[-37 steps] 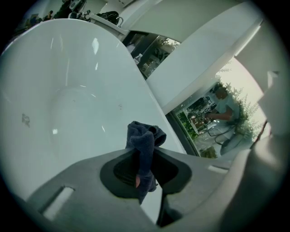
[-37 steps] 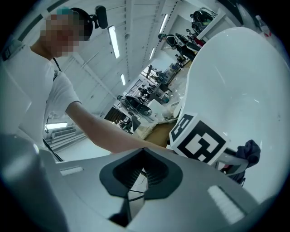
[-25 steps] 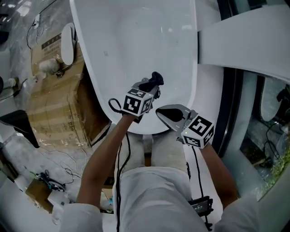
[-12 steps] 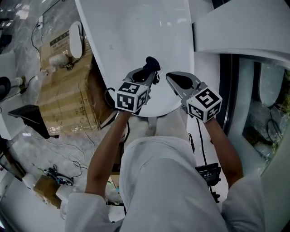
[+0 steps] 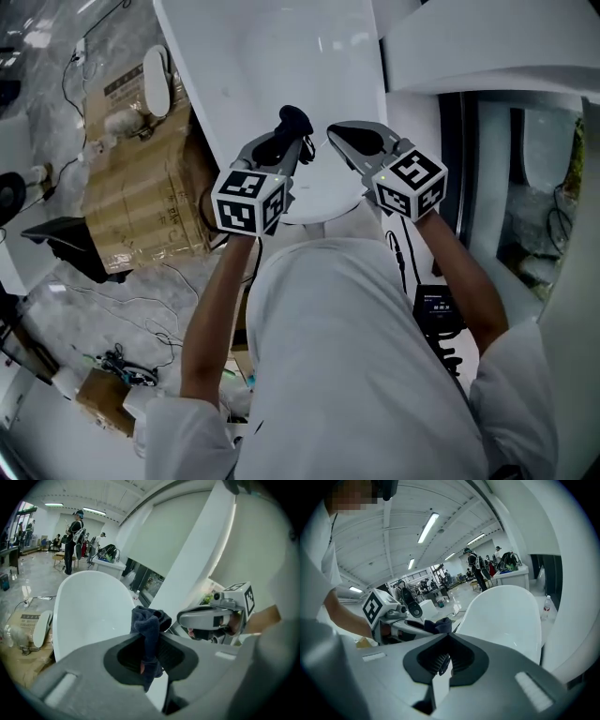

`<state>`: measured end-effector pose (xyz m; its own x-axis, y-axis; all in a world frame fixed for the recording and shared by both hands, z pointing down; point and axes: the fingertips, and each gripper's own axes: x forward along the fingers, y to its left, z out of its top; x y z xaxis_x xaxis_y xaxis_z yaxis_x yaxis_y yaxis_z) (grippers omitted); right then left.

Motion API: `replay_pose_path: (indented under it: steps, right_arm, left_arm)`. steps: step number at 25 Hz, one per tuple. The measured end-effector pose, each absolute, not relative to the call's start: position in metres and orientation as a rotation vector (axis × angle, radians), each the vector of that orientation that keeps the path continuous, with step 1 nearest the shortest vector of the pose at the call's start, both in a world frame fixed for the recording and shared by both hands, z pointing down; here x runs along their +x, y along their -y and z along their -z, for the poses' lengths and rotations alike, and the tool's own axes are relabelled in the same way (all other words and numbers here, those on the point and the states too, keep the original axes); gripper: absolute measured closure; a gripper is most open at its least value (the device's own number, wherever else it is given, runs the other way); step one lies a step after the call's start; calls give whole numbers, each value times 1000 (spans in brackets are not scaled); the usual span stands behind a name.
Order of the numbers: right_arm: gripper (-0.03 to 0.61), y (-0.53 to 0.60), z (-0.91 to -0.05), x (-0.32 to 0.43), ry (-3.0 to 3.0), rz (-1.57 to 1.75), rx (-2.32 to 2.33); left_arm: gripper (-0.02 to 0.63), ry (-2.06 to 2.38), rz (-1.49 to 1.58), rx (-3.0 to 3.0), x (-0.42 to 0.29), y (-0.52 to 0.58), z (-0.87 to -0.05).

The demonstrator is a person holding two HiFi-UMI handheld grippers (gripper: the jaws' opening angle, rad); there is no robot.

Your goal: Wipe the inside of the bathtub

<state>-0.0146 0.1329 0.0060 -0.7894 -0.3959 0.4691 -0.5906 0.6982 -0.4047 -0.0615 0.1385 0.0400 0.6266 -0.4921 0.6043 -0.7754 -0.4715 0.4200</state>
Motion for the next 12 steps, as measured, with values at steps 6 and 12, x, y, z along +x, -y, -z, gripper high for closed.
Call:
replay_pose_path:
  steps: [6,12]
  right_arm:
    - [572,-129,34,-11,2616,-761,738]
    - [572,-126,79,-13,2678,-706,774]
  left_arm:
    - [554,1051,-517,2202,-64,-134,6]
    - [554,1109,-464,2228,-67,-138,52]
